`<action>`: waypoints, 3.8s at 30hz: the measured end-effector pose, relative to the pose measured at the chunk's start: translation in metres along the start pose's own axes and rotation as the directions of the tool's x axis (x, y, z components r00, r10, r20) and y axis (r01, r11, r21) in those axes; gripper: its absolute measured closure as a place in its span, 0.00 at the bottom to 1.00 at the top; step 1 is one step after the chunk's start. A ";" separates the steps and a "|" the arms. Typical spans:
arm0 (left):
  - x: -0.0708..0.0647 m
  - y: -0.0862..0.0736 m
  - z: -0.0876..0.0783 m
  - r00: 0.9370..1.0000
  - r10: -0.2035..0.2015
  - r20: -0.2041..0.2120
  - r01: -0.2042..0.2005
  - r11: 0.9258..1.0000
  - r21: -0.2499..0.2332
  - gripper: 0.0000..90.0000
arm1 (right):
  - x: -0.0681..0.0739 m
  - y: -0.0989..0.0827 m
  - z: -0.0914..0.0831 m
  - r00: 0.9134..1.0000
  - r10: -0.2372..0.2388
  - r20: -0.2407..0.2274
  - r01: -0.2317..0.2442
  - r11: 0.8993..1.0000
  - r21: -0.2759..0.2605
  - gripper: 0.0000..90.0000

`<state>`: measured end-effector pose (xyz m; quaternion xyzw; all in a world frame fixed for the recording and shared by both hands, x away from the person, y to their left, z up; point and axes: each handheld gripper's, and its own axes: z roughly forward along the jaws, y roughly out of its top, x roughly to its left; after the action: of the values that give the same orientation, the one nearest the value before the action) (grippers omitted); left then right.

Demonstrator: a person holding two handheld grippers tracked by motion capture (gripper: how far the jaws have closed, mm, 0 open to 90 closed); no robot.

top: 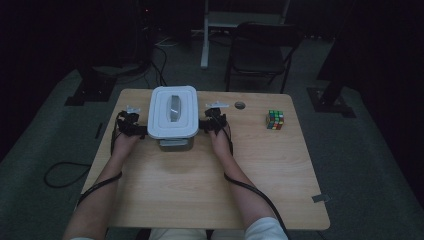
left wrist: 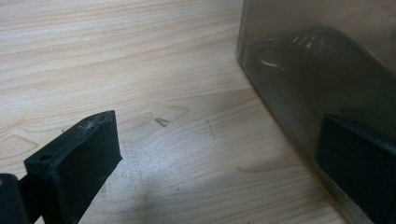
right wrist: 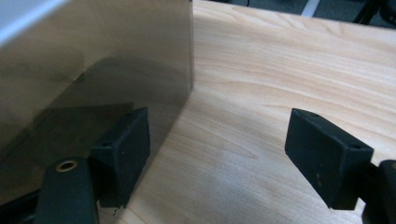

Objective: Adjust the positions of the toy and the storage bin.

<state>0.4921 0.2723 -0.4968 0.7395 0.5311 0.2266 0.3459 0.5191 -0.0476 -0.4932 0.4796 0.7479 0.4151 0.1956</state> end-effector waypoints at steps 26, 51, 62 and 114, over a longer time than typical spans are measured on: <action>-0.028 0.002 0.005 0.997 0.067 0.025 -0.068 0.997 0.035 0.01 | -0.013 -0.022 -0.024 0.999 -0.031 0.022 0.031 0.999 -0.019 0.26; -0.073 0.005 0.011 0.991 0.107 0.076 -0.110 0.993 0.043 0.01 | -0.045 -0.046 -0.059 0.999 -0.033 0.028 0.033 0.999 -0.010 0.27; -0.098 0.007 0.014 0.985 0.144 0.093 -0.148 0.988 0.046 0.01 | -0.060 -0.057 -0.077 0.999 -0.035 0.042 0.036 0.999 -0.006 0.27; -0.122 0.017 0.035 0.985 0.115 0.129 -0.117 0.993 0.010 0.01 | -0.122 -0.083 -0.102 0.994 0.054 0.094 -0.053 0.999 -0.007 0.16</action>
<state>0.4869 0.1444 -0.5033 0.7851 0.4659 0.1938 0.3592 0.4591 -0.2149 -0.5137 0.5181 0.7238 0.3989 0.2206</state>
